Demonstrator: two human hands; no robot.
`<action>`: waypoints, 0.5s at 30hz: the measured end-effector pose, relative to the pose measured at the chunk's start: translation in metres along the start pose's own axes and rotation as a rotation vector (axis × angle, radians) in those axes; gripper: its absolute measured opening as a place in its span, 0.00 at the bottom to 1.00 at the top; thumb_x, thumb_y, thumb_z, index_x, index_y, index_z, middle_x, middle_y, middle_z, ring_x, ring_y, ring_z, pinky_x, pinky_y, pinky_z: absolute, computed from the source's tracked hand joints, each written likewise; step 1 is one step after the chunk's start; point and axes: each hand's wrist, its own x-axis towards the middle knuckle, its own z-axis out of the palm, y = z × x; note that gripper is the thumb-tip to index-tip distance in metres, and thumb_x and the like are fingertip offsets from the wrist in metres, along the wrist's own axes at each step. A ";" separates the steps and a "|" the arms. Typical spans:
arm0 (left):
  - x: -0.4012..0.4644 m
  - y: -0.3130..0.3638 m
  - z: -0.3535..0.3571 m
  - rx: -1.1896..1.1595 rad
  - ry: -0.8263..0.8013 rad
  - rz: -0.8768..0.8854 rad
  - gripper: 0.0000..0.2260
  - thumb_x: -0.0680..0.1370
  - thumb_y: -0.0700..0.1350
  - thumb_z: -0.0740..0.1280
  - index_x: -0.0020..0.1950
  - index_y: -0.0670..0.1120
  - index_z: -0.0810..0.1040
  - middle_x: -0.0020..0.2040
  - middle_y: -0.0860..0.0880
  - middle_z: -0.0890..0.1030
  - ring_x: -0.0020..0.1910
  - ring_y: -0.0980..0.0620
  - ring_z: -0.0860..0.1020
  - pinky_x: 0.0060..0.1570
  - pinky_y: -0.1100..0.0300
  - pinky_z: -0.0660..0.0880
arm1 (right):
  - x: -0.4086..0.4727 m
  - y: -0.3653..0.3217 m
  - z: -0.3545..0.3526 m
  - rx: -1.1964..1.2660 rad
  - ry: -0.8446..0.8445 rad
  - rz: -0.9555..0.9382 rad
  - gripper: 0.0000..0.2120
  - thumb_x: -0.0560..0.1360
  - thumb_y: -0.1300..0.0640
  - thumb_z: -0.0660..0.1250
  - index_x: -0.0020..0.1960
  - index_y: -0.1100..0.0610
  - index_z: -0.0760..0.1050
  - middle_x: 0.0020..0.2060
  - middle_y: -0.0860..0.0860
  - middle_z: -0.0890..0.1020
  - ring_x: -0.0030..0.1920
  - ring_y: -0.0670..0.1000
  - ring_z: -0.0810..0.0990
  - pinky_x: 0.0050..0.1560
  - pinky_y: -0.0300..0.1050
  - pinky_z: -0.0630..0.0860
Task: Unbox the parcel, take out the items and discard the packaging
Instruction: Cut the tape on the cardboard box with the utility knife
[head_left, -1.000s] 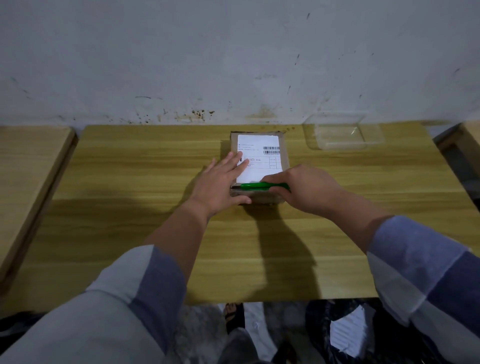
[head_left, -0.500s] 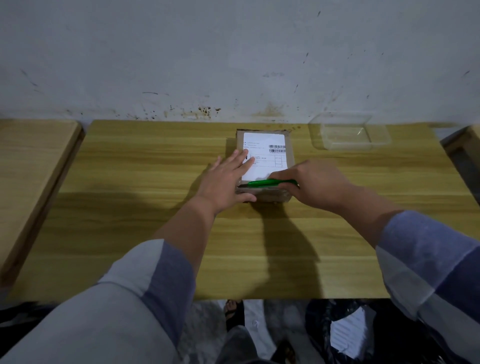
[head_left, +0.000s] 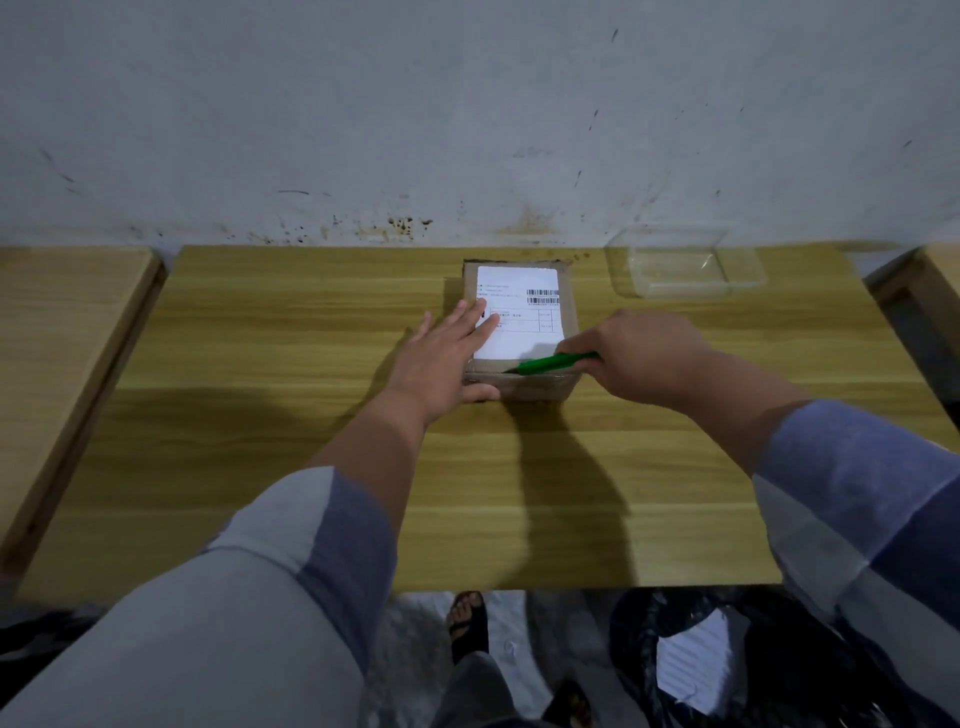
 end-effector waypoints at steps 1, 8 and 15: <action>0.000 0.000 -0.001 0.005 -0.006 -0.002 0.41 0.73 0.64 0.64 0.79 0.52 0.46 0.80 0.52 0.44 0.78 0.53 0.44 0.76 0.48 0.43 | -0.004 0.007 0.000 0.002 -0.014 0.022 0.15 0.79 0.47 0.56 0.65 0.38 0.71 0.55 0.51 0.80 0.54 0.56 0.78 0.40 0.44 0.69; 0.002 0.025 -0.007 0.109 0.012 -0.065 0.45 0.72 0.68 0.62 0.79 0.48 0.46 0.80 0.49 0.43 0.78 0.52 0.42 0.76 0.43 0.40 | -0.031 0.029 0.009 0.013 0.021 0.075 0.16 0.79 0.47 0.57 0.65 0.39 0.71 0.51 0.52 0.82 0.50 0.56 0.80 0.38 0.44 0.68; 0.027 0.060 0.003 0.059 -0.053 0.046 0.40 0.76 0.65 0.58 0.79 0.48 0.44 0.80 0.49 0.42 0.78 0.52 0.41 0.76 0.48 0.41 | -0.034 0.024 0.022 -0.149 0.131 0.047 0.16 0.80 0.53 0.54 0.65 0.43 0.70 0.51 0.51 0.82 0.51 0.57 0.80 0.43 0.47 0.68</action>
